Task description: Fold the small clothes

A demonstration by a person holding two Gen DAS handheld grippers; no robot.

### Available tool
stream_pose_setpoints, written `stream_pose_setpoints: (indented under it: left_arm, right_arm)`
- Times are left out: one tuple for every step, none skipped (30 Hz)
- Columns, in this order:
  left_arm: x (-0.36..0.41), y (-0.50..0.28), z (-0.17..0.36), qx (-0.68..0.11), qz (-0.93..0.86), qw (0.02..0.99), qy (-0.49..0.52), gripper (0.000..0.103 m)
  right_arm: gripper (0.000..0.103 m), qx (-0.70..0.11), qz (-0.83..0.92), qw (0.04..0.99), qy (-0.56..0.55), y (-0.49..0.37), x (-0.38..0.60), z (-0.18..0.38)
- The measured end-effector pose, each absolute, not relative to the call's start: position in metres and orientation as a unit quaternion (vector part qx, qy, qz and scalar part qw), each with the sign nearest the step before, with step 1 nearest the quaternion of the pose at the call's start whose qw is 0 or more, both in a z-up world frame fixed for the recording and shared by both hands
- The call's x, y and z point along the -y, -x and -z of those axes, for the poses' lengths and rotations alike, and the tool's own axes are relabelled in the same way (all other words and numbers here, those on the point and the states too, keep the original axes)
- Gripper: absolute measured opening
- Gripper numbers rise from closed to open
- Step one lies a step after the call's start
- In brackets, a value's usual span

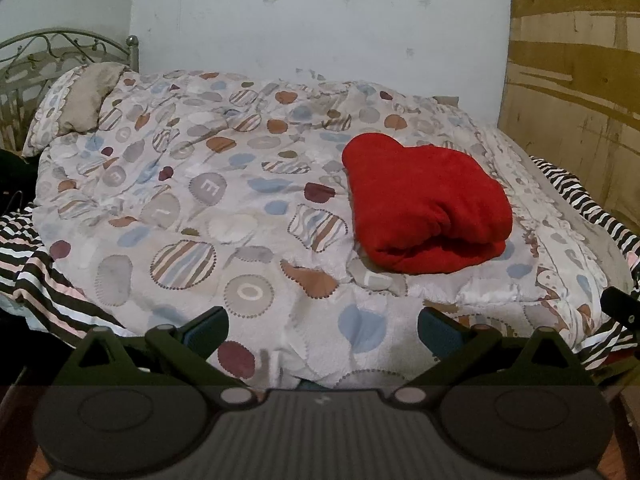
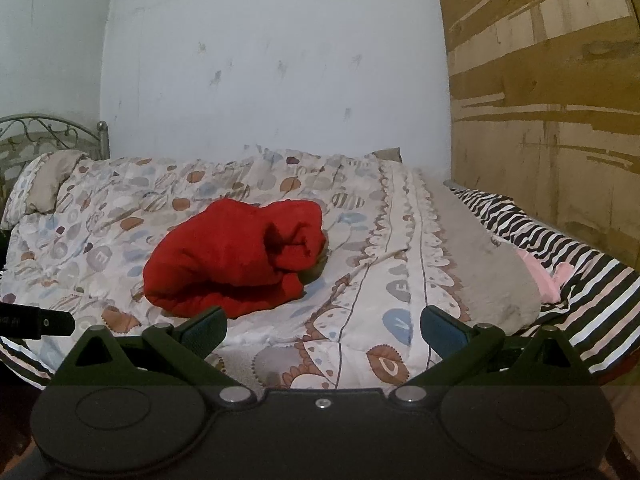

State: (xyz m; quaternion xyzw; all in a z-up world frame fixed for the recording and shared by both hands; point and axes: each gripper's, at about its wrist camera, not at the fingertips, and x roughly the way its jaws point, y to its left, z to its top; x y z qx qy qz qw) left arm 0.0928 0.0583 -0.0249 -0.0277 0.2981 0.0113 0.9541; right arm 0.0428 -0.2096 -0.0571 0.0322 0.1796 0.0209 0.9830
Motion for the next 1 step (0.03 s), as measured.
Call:
stream_pose_setpoints:
  left_arm:
    - [-0.0578, -0.0940, 0.0252, -0.299, -0.011, 0.954, 0.027, 0.103]
  right_arm:
    - [0.103, -0.180, -0.021, 0.983, -0.031, -0.0426, 0.2094, 0.0568]
